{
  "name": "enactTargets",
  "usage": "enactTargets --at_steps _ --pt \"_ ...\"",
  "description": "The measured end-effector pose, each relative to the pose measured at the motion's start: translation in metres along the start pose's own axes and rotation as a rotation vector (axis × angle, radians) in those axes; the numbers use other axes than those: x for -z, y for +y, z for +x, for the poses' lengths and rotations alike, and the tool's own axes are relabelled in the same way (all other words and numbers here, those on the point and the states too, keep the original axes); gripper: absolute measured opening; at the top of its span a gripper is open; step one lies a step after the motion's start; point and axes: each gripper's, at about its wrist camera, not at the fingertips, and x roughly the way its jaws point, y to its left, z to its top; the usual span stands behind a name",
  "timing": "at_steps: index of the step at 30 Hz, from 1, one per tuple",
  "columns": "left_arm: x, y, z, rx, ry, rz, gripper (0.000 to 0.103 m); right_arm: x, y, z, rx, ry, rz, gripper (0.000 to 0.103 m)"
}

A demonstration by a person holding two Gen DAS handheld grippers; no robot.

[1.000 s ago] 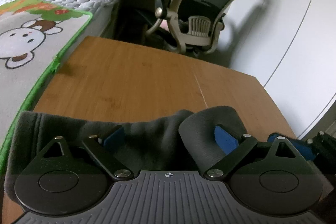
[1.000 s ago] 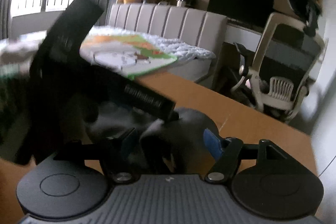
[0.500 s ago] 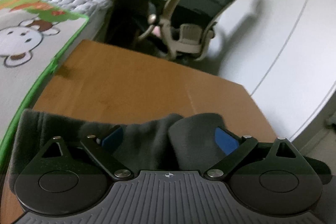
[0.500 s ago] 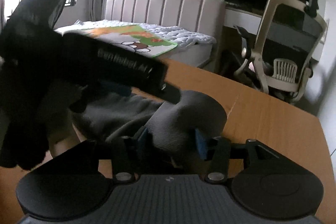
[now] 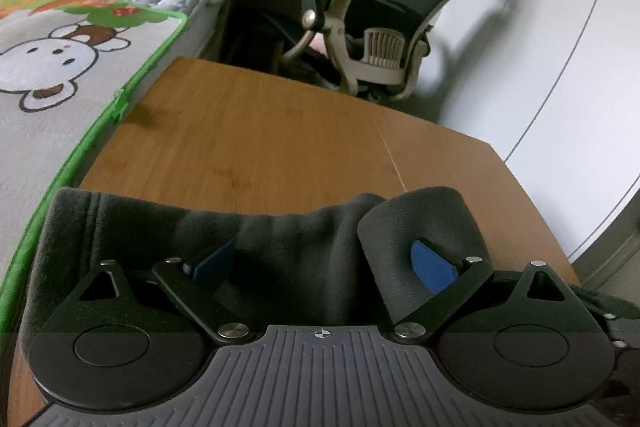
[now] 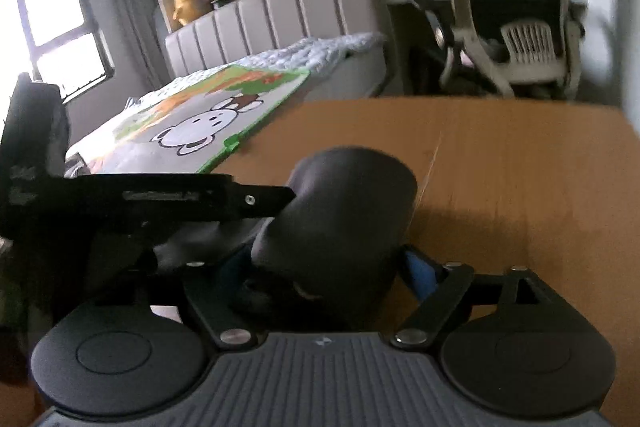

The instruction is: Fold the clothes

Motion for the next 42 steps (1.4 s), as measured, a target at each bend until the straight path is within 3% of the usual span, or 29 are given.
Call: enactTargets --at_steps 1,5,8,12,25,33,37,40,42 --pt "0.000 0.001 0.000 0.001 0.001 -0.005 0.099 0.001 -0.002 0.004 -0.009 0.006 0.022 0.080" --pt "0.000 0.006 0.000 0.006 0.003 -0.025 0.099 0.003 -0.001 0.001 -0.012 -0.010 0.004 0.056" --pt "-0.002 0.009 -0.003 0.048 0.014 -0.070 0.098 0.001 -0.004 -0.012 -0.020 -0.007 -0.046 0.051" --pt "-0.005 0.004 -0.007 0.053 0.008 -0.065 0.098 -0.005 -0.001 -0.024 0.092 -0.025 -0.165 0.051" --pt "-0.011 -0.029 -0.007 0.065 -0.015 0.007 0.098 0.020 0.067 0.002 0.330 -0.010 -0.697 0.059" --pt "-0.012 -0.039 -0.011 0.076 -0.023 0.031 0.098 0.025 0.075 0.007 0.336 -0.004 -0.735 0.069" --pt "-0.011 -0.042 -0.007 0.030 -0.020 0.075 0.098 0.027 0.078 0.006 0.332 -0.004 -0.750 0.070" --pt "-0.007 -0.036 0.000 0.005 0.000 0.085 0.100 0.028 0.078 0.003 0.314 -0.003 -0.750 0.078" --pt "-0.005 -0.031 0.002 -0.014 0.004 0.088 0.101 0.027 0.077 -0.002 0.310 -0.013 -0.742 0.089"
